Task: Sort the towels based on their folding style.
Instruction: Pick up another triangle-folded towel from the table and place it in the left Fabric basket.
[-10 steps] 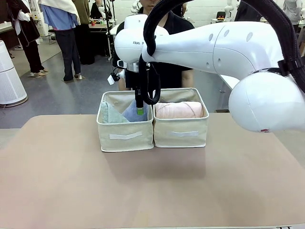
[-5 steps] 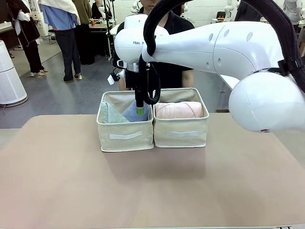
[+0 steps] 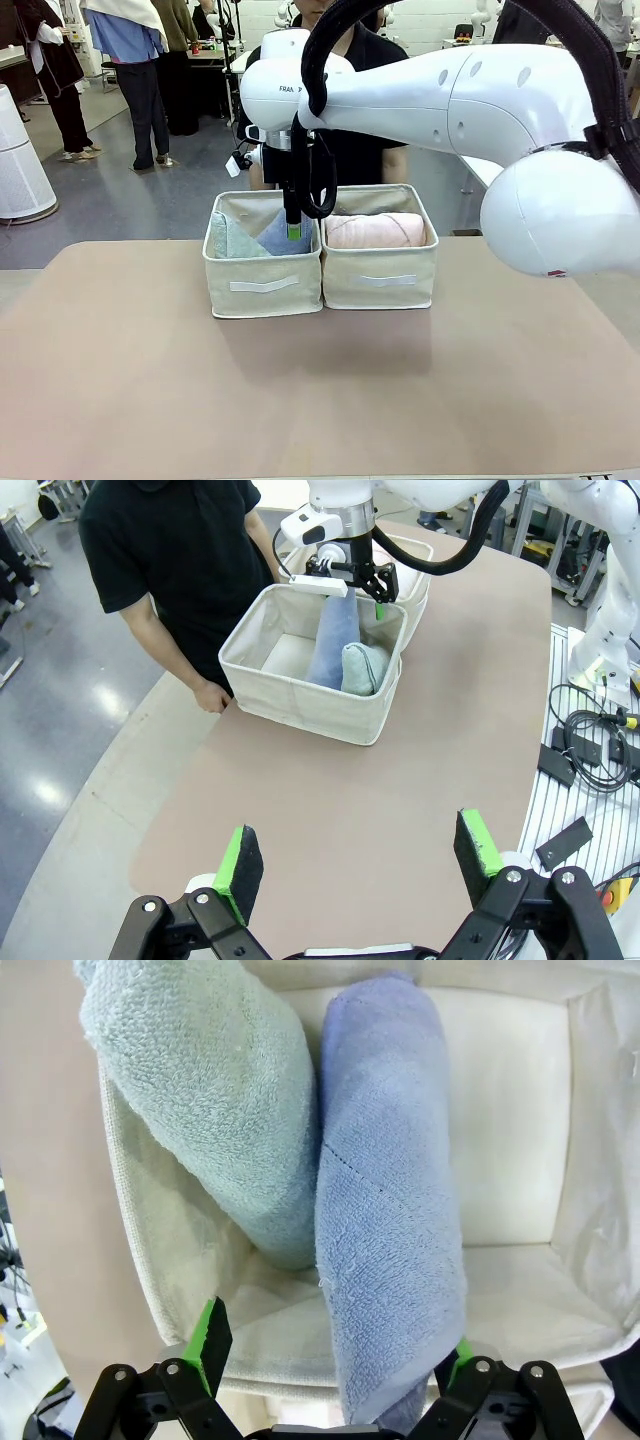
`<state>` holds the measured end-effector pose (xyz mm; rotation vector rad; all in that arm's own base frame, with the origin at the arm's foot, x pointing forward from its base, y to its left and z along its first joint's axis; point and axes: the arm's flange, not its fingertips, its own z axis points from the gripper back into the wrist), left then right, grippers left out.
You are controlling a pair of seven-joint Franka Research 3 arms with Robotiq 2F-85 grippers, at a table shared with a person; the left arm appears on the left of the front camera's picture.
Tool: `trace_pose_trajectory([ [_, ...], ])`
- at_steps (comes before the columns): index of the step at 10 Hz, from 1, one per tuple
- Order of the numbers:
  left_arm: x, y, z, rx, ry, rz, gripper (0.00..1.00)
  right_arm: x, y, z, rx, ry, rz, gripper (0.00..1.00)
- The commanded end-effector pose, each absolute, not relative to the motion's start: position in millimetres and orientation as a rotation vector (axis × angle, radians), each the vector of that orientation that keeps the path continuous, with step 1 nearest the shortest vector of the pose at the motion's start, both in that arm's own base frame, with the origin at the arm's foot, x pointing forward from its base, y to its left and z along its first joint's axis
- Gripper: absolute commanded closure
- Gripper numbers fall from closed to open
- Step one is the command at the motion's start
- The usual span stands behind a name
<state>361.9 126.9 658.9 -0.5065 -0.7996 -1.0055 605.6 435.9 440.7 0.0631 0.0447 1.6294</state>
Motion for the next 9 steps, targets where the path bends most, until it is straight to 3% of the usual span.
trace_pose_trajectory([
  [1,360,127,658,-0.505,-0.797,-1.019,0.00,606,431,448,0.040,0.018,1.648,0.00],
  [9,360,127,658,-0.505,-0.797,-1.019,0.00,592,420,480,0.020,-0.087,1.657,0.00],
])
